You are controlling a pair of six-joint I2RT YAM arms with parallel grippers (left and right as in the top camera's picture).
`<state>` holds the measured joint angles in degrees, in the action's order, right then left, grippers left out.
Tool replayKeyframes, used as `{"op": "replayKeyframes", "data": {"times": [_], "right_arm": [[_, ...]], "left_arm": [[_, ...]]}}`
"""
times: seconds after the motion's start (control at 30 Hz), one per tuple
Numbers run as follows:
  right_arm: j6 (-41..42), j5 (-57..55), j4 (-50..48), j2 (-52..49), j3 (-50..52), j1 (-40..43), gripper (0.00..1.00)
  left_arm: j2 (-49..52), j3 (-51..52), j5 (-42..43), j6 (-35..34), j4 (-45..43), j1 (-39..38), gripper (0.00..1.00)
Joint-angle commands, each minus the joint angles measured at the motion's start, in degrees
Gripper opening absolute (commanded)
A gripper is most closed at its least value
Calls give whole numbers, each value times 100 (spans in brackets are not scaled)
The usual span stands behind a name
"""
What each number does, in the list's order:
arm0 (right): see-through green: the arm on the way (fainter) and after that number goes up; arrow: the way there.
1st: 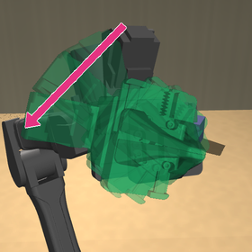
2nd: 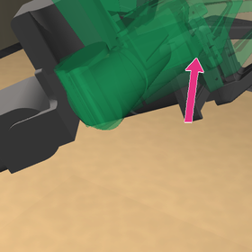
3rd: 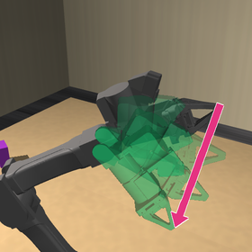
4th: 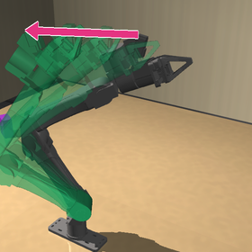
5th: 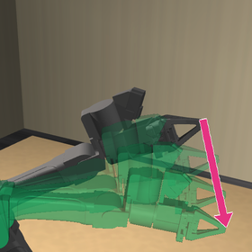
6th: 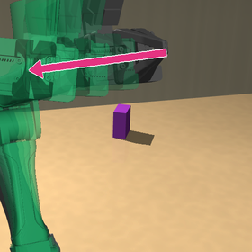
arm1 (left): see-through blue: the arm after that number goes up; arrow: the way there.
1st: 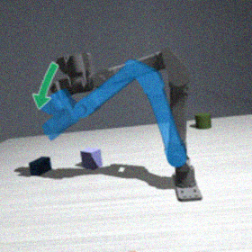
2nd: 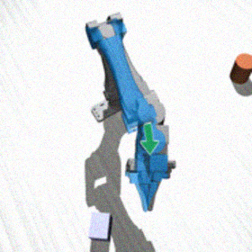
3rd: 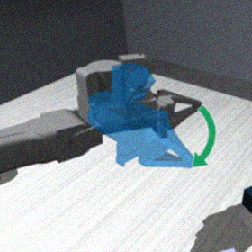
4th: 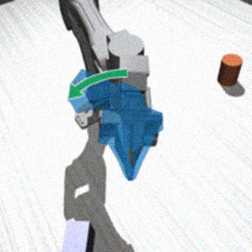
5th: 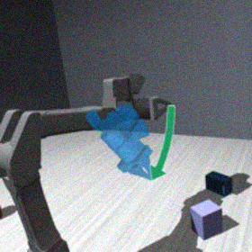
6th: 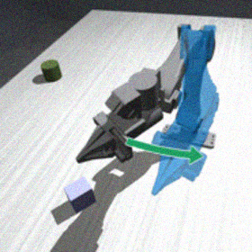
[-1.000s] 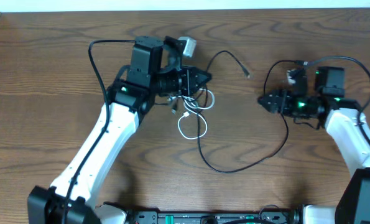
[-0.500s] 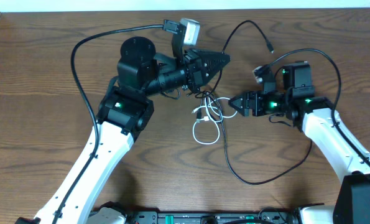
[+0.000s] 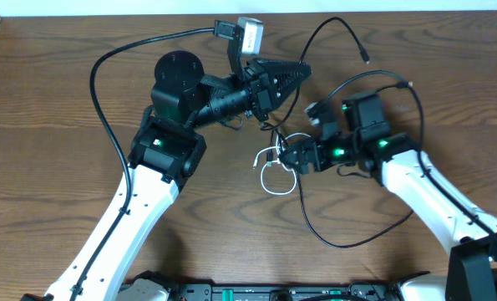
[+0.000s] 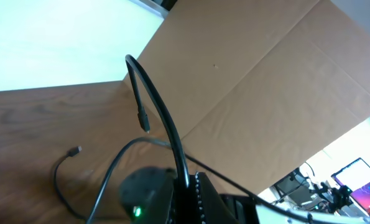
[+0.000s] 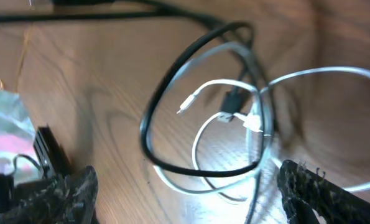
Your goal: Untangle cables
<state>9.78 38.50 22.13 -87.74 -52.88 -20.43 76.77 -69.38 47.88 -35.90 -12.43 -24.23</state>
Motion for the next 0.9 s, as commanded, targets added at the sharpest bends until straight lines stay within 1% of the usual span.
{"op": "replayKeyframes", "data": {"times": [0.0, 0.1, 0.13, 0.2, 0.3, 0.33, 0.4, 0.53, 0.63, 0.73, 0.87], "right_arm": [[-66, -527, 20, -13, -57, -378, 87], [-66, -1150, 13, -13, -57, -693, 83], [-66, -1298, 13, -13, -57, -774, 80], [-66, -1543, 15, -13, -57, -916, 66], [-63, -1941, 15, -13, -57, -1113, 41], [-63, -2044, 15, -13, -57, -1145, 35], [-61, -2284, 26, -13, -57, -1196, 28], [-59, -2708, 151, -13, -57, -1196, 17], [-42, -2940, 271, -13, -57, -1189, 11], [-39, -3123, 376, -13, -57, -1189, 1], [214, -3416, 503, -13, -57, -1187, 1]], "left_arm": [[-114, -138, -11, -24, -57, -13, 8], [-114, -138, -11, -24, -55, -13, 8], [-114, -136, -11, -24, -57, -13, 8], [-114, -136, -11, -24, -55, -13, 8], [-114, -136, -9, -22, -52, -13, 8], [-114, -136, -11, -22, -52, -13, 8], [-114, -136, -9, -24, -52, -13, 8], [-114, -136, -9, -20, -28, -13, 8], [-114, -136, -11, -17, 2, -11, 8], [-114, -136, -15, -15, 17, -11, 8], [-114, -136, -149, 94, 251, -11, 8]]}}
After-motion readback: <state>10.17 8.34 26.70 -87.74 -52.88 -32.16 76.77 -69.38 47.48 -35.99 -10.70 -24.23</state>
